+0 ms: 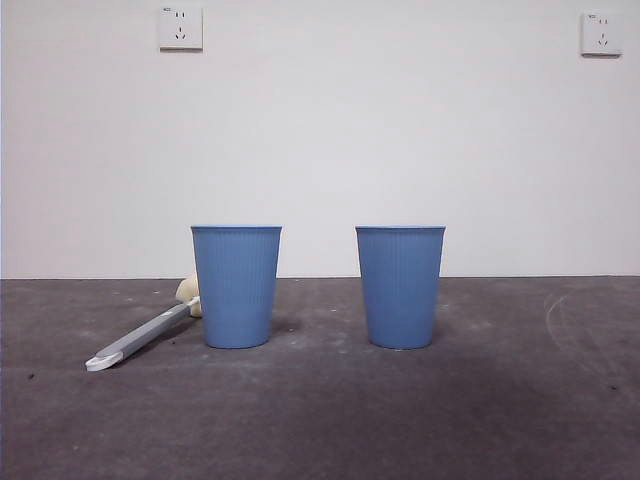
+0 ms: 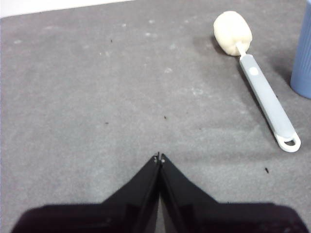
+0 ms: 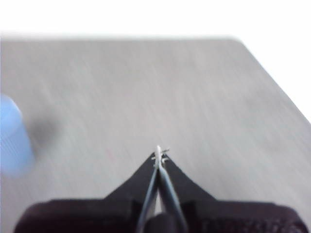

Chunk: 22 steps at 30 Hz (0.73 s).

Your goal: Pick up the cup brush,pick up the cup,insert the brush into the cup,clean the cup,put the cup brush back,put the cup back to the fixed position on the table

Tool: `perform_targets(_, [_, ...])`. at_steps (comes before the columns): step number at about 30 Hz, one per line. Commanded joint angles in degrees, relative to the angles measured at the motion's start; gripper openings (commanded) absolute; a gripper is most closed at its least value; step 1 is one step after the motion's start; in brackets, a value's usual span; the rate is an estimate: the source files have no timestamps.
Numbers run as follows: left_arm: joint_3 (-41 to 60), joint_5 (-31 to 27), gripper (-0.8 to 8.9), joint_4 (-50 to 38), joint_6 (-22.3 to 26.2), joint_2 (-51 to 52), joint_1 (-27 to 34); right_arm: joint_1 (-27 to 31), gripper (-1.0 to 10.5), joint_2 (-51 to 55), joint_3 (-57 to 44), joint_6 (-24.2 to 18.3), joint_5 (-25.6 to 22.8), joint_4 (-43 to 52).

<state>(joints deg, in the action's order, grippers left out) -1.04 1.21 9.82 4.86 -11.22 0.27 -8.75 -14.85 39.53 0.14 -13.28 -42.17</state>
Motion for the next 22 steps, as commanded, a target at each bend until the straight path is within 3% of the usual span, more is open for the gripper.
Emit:
perform_targets(1, [0.2,0.3,-0.03,-0.4,-0.3,-0.9,0.2,3.2,0.0,3.9,-8.4,-1.3,5.3,11.1])
perform_targets(6, [0.2,0.3,-0.03,-1.8,-0.3,-2.8,0.2,6.3,0.0,9.6,-26.8,-1.7,14.0,27.2])
perform_targets(12, [0.2,0.3,-0.03,-2.3,-0.3,-3.4,0.2,6.3,0.0,13.3,-36.8,-1.7,13.9,28.0])
perform_targets(22, [0.2,0.3,-0.03,-2.3,-0.3,-3.4,0.2,6.2,0.0,14.3,-37.6,-1.7,13.9,28.6])
